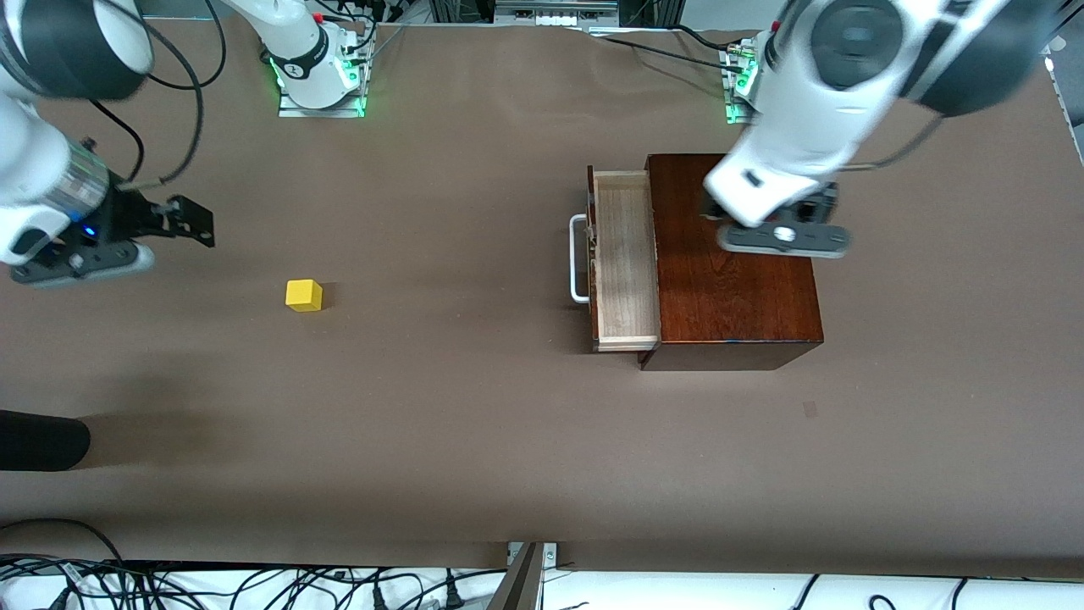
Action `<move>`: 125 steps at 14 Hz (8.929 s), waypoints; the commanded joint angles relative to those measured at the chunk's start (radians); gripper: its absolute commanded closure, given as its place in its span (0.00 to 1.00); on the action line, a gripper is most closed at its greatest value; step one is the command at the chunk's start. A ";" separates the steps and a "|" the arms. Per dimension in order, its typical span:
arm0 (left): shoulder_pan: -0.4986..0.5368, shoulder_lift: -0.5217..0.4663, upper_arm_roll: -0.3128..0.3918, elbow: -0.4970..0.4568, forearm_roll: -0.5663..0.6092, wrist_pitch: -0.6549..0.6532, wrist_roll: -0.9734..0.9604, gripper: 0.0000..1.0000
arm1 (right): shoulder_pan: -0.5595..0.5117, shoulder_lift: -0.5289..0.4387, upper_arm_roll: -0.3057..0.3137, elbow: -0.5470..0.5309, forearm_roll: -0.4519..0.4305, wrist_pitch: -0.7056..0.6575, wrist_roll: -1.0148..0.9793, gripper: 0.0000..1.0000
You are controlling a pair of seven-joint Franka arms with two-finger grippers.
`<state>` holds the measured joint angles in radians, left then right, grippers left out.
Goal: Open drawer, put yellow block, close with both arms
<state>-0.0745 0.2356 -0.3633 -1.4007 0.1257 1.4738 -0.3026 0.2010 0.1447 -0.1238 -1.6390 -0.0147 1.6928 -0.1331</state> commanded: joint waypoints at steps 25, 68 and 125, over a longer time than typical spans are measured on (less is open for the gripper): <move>-0.011 -0.256 0.365 -0.258 -0.109 0.148 0.281 0.00 | -0.003 0.174 0.003 -0.550 0.052 0.768 0.006 0.00; -0.013 -0.239 0.365 -0.239 -0.110 0.145 0.283 0.00 | 0.326 0.239 0.105 0.138 0.120 0.174 -0.095 1.00; -0.013 -0.239 0.365 -0.238 -0.115 0.141 0.283 0.00 | 0.720 0.489 0.124 0.601 -0.093 0.243 -0.419 0.00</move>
<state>-0.0833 -0.0068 0.0019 -1.6536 -0.0017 1.6232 -0.0120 0.9600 0.7028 -0.0015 -1.0107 -0.1316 1.9580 -0.5540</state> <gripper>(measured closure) 0.000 0.000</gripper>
